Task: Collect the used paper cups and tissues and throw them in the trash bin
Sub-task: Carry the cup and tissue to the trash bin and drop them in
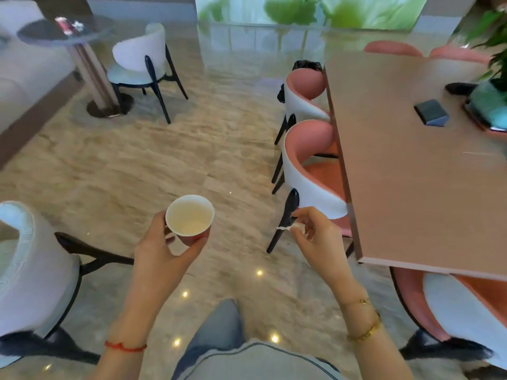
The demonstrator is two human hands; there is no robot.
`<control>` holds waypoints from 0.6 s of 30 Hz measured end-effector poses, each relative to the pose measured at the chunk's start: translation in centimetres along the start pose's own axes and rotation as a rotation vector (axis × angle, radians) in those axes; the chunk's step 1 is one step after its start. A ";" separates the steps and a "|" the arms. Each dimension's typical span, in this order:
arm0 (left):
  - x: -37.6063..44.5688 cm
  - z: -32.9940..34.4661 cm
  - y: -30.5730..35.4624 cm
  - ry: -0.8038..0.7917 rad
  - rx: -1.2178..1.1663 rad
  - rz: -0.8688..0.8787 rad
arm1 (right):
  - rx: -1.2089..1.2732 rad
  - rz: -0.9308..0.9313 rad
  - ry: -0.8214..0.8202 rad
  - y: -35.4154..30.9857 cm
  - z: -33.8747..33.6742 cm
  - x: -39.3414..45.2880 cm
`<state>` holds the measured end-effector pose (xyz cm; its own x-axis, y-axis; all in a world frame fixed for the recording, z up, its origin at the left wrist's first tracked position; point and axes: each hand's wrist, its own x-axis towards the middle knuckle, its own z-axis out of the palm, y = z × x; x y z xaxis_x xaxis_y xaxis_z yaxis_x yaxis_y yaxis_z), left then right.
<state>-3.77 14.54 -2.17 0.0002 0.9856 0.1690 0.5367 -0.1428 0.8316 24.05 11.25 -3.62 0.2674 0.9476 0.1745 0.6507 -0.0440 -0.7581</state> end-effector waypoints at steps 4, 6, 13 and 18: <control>8.4 2.8 -2.0 0.024 0.024 -0.035 | -0.003 0.034 -0.015 2.2 2.7 8.3; 13.4 4.2 -2.7 0.027 0.025 -0.027 | 0.007 0.050 -0.005 2.8 4.3 13.2; 34.1 7.1 -3.8 -0.022 -0.003 0.024 | 0.018 0.031 0.032 1.4 8.6 32.8; 47.2 9.1 -4.2 -0.061 0.006 0.051 | 0.012 0.037 0.052 1.0 10.9 45.1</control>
<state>1.63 62.51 -2.46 0.0788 0.9808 0.1785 0.5395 -0.1925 0.8197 29.03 57.40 -3.29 0.3276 0.9278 0.1784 0.6313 -0.0744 -0.7720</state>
